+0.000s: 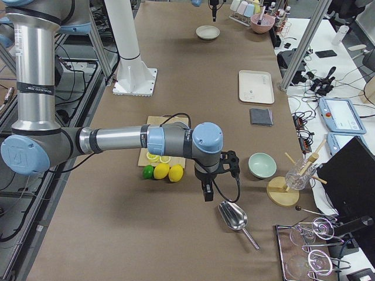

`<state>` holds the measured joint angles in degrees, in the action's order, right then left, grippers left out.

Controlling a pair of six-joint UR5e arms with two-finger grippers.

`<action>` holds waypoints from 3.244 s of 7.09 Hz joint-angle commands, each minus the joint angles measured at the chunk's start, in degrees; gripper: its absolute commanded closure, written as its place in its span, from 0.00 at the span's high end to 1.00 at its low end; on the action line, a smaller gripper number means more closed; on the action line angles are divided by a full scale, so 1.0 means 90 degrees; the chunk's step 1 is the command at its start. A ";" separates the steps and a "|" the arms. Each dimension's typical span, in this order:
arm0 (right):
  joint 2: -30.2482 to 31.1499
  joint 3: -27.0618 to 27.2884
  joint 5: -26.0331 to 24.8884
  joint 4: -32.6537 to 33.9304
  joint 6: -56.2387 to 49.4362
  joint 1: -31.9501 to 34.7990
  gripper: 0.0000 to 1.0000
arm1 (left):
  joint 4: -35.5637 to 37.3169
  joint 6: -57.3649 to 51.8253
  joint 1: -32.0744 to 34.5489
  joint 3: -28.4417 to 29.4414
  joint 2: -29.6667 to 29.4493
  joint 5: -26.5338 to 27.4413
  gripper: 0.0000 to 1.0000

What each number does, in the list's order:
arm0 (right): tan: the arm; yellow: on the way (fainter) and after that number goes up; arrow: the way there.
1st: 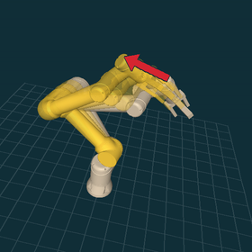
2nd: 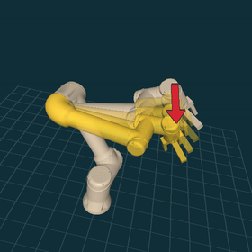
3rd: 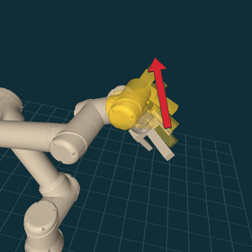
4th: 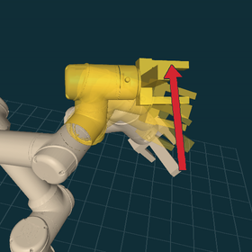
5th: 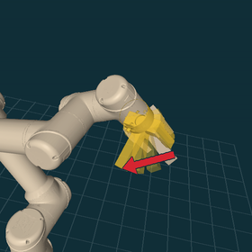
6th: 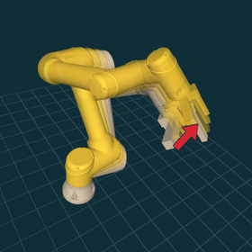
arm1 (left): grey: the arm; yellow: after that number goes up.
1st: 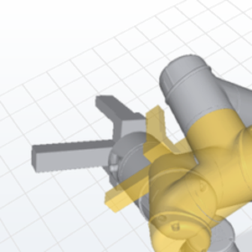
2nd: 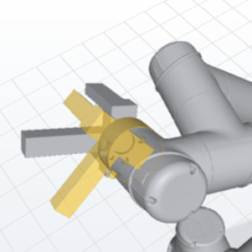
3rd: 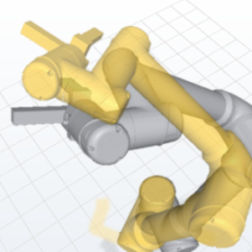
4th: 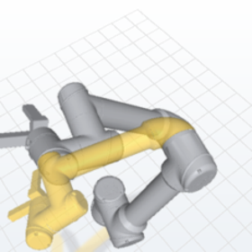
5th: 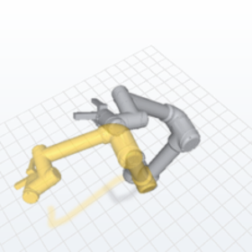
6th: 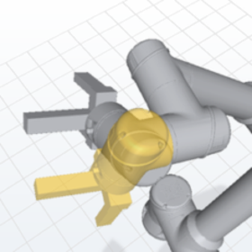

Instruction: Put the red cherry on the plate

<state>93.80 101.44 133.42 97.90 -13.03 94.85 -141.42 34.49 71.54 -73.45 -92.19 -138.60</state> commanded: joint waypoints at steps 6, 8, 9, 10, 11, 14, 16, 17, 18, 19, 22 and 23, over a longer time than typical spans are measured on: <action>0.0017 0.0008 0.0000 0.0001 0.0002 0.0018 1.00 | -0.1767 0.0777 -0.0829 0.0514 0.0263 0.0781 0.59; 0.0056 0.0028 0.0010 -0.0008 -0.0007 0.0018 1.00 | -0.1903 0.0719 -0.0830 0.0504 0.0351 0.0742 0.00; 0.0056 0.0028 0.0000 -0.0008 -0.0007 0.0037 1.00 | -0.2020 0.0718 -0.0830 0.0504 0.0409 0.0703 0.00; 0.0056 0.0028 0.0000 -0.0008 -0.0007 0.0037 1.00 | -0.2031 0.0718 -0.0830 0.0504 0.0410 0.0693 0.00; 0.0056 0.0037 0.0000 -0.0008 -0.0007 0.0057 1.00 | -0.2021 0.0728 -0.0820 0.0485 0.0429 0.0277 0.00; 0.0046 0.0037 0.0000 -0.0018 -0.0007 0.0096 1.00 | -0.1643 0.1183 -0.0323 0.0175 0.0322 -0.1325 0.00; 0.0056 0.0047 0.0000 -0.0018 -0.0007 0.0096 1.00 | -0.1281 0.2450 -0.0166 -0.0489 -0.0065 -0.1726 0.00; 0.0056 0.0038 0.0000 -0.0018 -0.0007 0.0096 1.00 | -0.1124 0.3153 -0.0204 -0.0724 -0.0417 -0.1748 0.00; 0.0056 0.0037 0.0000 -0.0008 -0.0007 0.0096 1.00 | -0.1103 0.3962 -0.0253 -0.0910 -0.0759 -0.1681 0.00; 0.0056 0.0047 0.0010 -0.0008 -0.0007 0.0096 1.00 | -0.1103 0.4628 -0.0456 -0.1095 -0.1033 -0.1641 0.00; 0.0056 0.0047 0.0000 -0.0008 -0.0007 0.0096 1.00 | -0.0085 0.5171 -0.1725 -0.1826 -0.1444 -0.0141 0.00; 0.0066 0.0047 0.0000 -0.0008 -0.0007 0.0106 1.00 | 0.0821 0.5171 -0.2144 -0.2342 -0.1533 0.0337 0.00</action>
<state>94.33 101.86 133.42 97.82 -13.10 95.74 -142.40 80.61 56.65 -89.82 -104.63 -140.75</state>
